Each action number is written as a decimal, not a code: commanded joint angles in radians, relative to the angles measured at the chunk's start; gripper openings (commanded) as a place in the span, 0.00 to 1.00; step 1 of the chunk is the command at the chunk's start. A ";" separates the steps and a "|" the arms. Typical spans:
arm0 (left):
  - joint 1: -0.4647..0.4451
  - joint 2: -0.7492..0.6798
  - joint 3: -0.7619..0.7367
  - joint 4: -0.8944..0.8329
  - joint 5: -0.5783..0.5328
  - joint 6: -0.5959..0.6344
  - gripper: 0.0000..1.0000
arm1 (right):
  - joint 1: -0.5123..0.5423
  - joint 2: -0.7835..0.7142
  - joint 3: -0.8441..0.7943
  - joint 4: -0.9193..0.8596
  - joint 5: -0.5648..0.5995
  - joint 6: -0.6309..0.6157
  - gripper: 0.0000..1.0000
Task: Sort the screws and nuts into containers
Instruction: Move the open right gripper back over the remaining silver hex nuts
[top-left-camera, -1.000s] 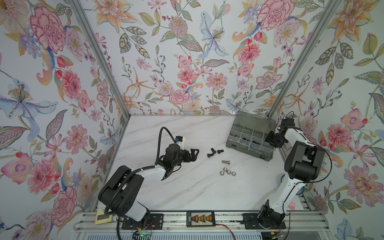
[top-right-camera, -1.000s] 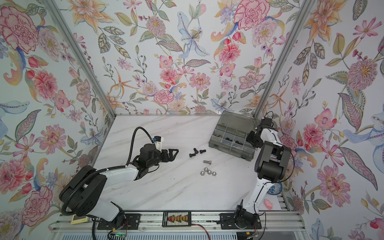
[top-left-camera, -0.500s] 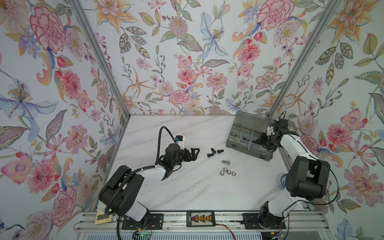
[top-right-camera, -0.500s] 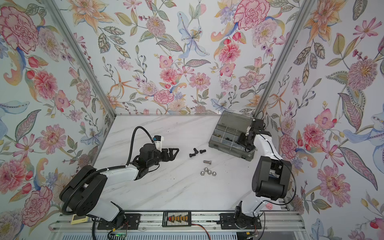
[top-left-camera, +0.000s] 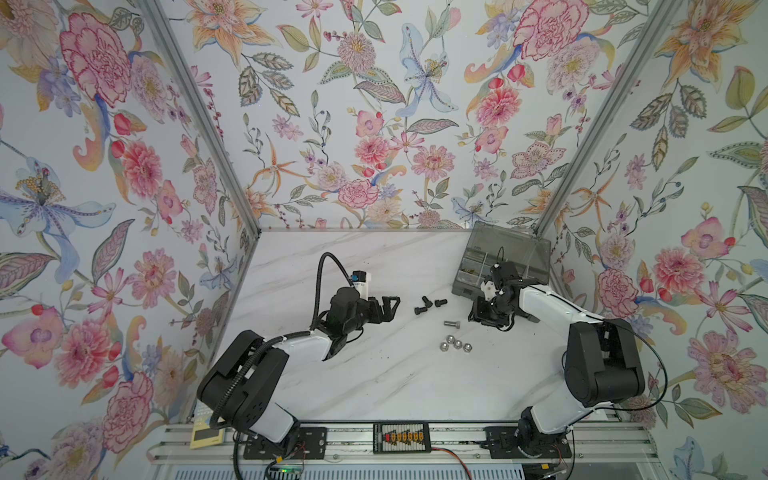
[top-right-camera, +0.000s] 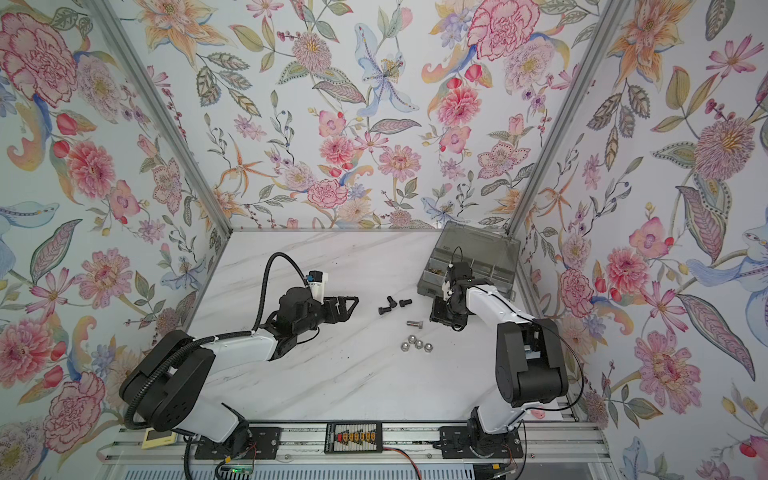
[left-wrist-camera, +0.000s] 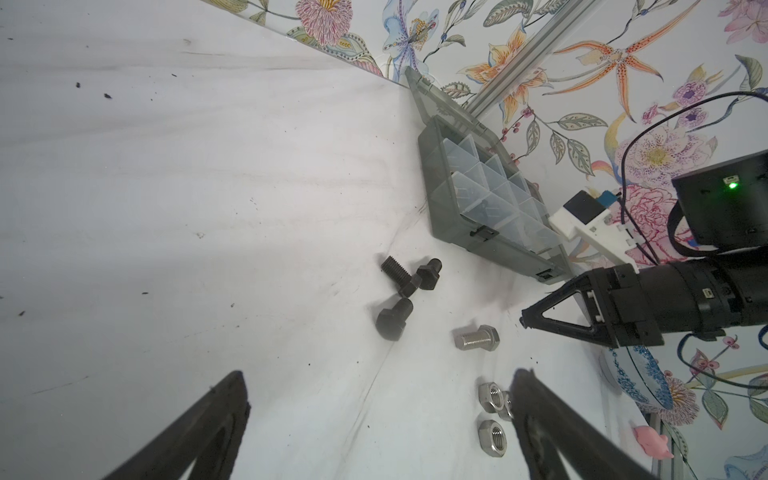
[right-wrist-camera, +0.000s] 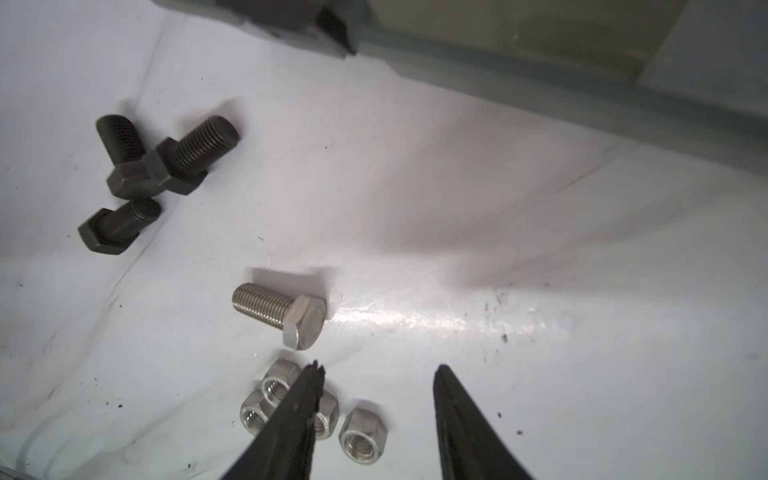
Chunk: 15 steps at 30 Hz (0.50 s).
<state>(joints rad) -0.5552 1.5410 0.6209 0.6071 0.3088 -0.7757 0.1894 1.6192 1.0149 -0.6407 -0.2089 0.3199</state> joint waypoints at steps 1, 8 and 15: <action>0.009 0.014 -0.018 0.007 0.010 -0.009 0.99 | 0.041 -0.038 -0.033 -0.042 0.061 0.042 0.47; 0.009 0.011 -0.021 -0.002 0.007 -0.011 0.99 | 0.113 -0.066 -0.091 -0.076 0.103 0.067 0.48; 0.009 0.007 -0.012 -0.020 0.006 -0.008 0.99 | 0.158 -0.064 -0.110 -0.094 0.144 0.083 0.48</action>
<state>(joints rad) -0.5552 1.5414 0.6132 0.6025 0.3084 -0.7757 0.3328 1.5711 0.9157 -0.6998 -0.0990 0.3820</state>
